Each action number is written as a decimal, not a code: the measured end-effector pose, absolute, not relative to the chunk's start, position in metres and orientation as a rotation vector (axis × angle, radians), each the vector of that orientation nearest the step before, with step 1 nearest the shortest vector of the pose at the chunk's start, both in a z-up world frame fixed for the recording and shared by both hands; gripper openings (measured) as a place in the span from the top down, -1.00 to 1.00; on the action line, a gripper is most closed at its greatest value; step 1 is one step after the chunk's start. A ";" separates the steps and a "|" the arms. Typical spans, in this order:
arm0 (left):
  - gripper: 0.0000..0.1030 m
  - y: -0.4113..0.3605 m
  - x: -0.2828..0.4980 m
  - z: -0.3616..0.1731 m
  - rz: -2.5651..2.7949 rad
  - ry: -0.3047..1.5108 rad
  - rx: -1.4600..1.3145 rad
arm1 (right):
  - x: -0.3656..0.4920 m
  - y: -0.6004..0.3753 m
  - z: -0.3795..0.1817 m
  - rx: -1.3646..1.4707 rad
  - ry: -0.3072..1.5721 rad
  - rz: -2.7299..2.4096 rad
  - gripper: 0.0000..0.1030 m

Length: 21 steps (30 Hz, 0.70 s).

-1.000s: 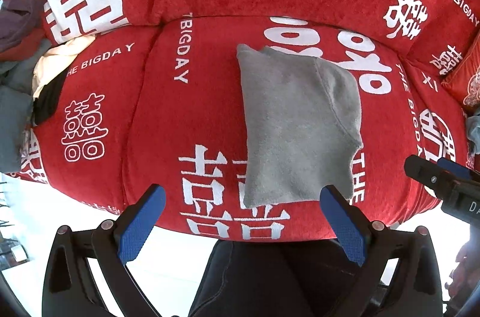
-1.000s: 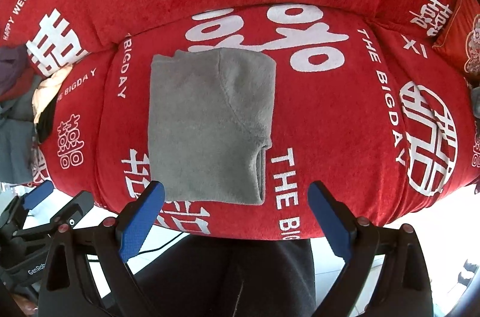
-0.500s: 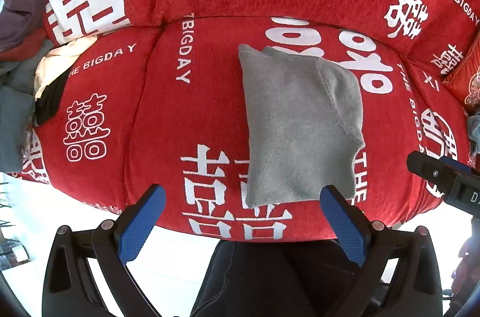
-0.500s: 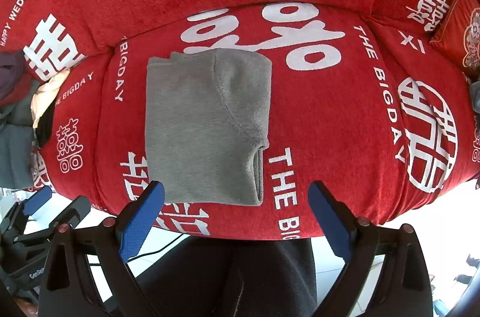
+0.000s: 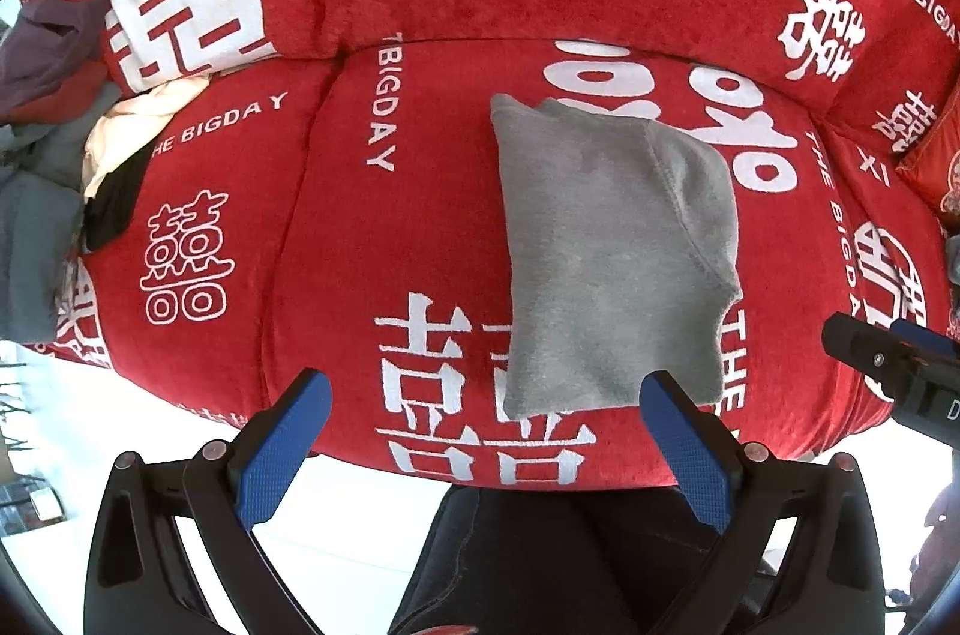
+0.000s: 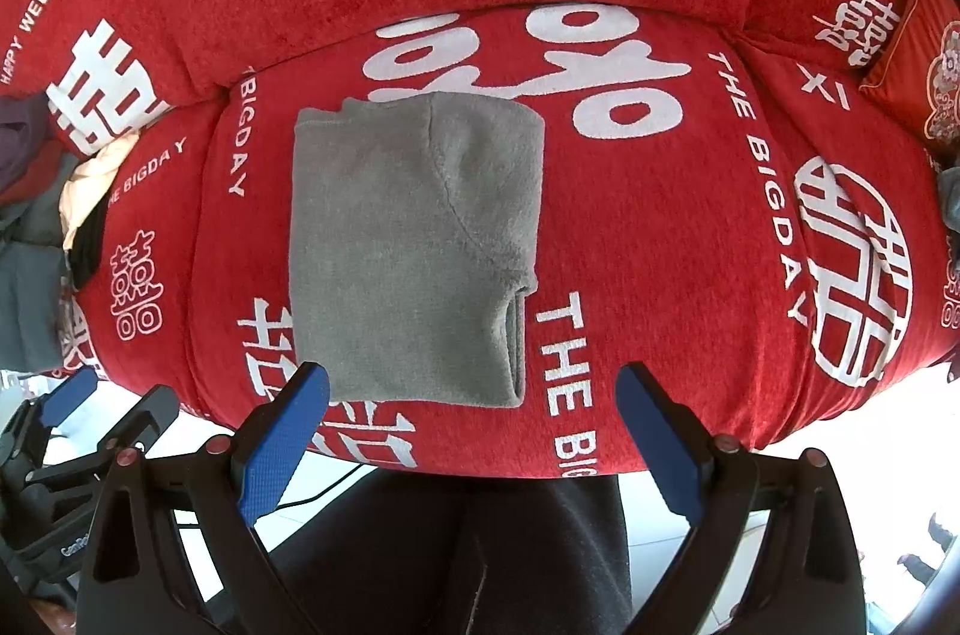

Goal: Fold small clothes

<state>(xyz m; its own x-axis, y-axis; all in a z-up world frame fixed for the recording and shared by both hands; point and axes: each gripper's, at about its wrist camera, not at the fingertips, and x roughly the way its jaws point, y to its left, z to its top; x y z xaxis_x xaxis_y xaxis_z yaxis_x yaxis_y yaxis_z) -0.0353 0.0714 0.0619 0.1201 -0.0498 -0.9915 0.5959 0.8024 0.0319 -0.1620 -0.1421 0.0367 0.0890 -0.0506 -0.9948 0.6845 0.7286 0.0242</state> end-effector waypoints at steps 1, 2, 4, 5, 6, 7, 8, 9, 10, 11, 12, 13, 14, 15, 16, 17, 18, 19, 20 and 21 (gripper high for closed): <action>-1.00 0.072 -0.035 0.062 -0.498 1.384 0.479 | -0.162 -0.142 0.037 0.569 1.386 -0.593 -0.89; -1.00 0.073 -0.035 0.061 -0.497 1.385 0.477 | -0.162 -0.142 0.037 0.567 1.386 -0.593 -0.89; -1.00 0.073 -0.034 0.061 -0.496 1.384 0.474 | -0.162 -0.142 0.037 0.565 1.388 -0.593 -0.89; -1.00 0.074 -0.034 0.061 -0.496 1.385 0.472 | -0.161 -0.143 0.037 0.565 1.388 -0.592 -0.89; -1.00 0.074 -0.034 0.060 -0.496 1.387 0.470 | -0.161 -0.142 0.037 0.564 1.390 -0.590 -0.89; -1.00 0.074 -0.035 0.060 -0.496 1.389 0.467 | -0.160 -0.142 0.037 0.562 1.391 -0.589 -0.89; -1.00 0.074 -0.034 0.060 -0.498 1.391 0.465 | -0.160 -0.142 0.037 0.559 1.392 -0.588 -0.89; -1.00 0.074 -0.035 0.060 -0.499 1.391 0.464 | -0.160 -0.142 0.038 0.557 1.392 -0.588 -0.89; -1.00 0.074 -0.036 0.060 -0.500 1.392 0.464 | -0.159 -0.142 0.038 0.555 1.392 -0.587 -0.89; -1.00 0.074 -0.036 0.060 -0.502 1.392 0.466 | -0.160 -0.141 0.037 0.555 1.391 -0.588 -0.89; -1.00 0.074 -0.036 0.060 -0.502 1.391 0.466 | -0.160 -0.141 0.037 0.555 1.391 -0.588 -0.89; -1.00 0.074 -0.036 0.060 -0.504 1.391 0.465 | -0.159 -0.140 0.038 0.555 1.392 -0.588 -0.89; -1.00 0.074 -0.037 0.060 -0.505 1.391 0.464 | -0.159 -0.140 0.038 0.553 1.392 -0.588 -0.89; -1.00 0.074 -0.037 0.060 -0.507 1.391 0.464 | -0.160 -0.139 0.038 0.555 1.390 -0.590 -0.89; -1.00 0.074 -0.036 0.060 -0.507 1.391 0.464 | -0.160 -0.139 0.038 0.555 1.390 -0.590 -0.89; -1.00 0.074 -0.037 0.060 -0.506 1.392 0.463 | -0.159 -0.139 0.037 0.555 1.390 -0.589 -0.89; -1.00 0.074 -0.037 0.060 -0.507 1.393 0.462 | -0.159 -0.140 0.038 0.554 1.390 -0.588 -0.89; -1.00 0.073 -0.037 0.060 -0.507 1.393 0.460 | -0.158 -0.140 0.038 0.554 1.391 -0.588 -0.89; -1.00 0.073 -0.037 0.060 -0.506 1.393 0.460 | -0.159 -0.140 0.038 0.554 1.391 -0.588 -0.89; -1.00 0.073 -0.038 0.060 -0.507 1.392 0.460 | -0.159 -0.140 0.038 0.554 1.391 -0.588 -0.89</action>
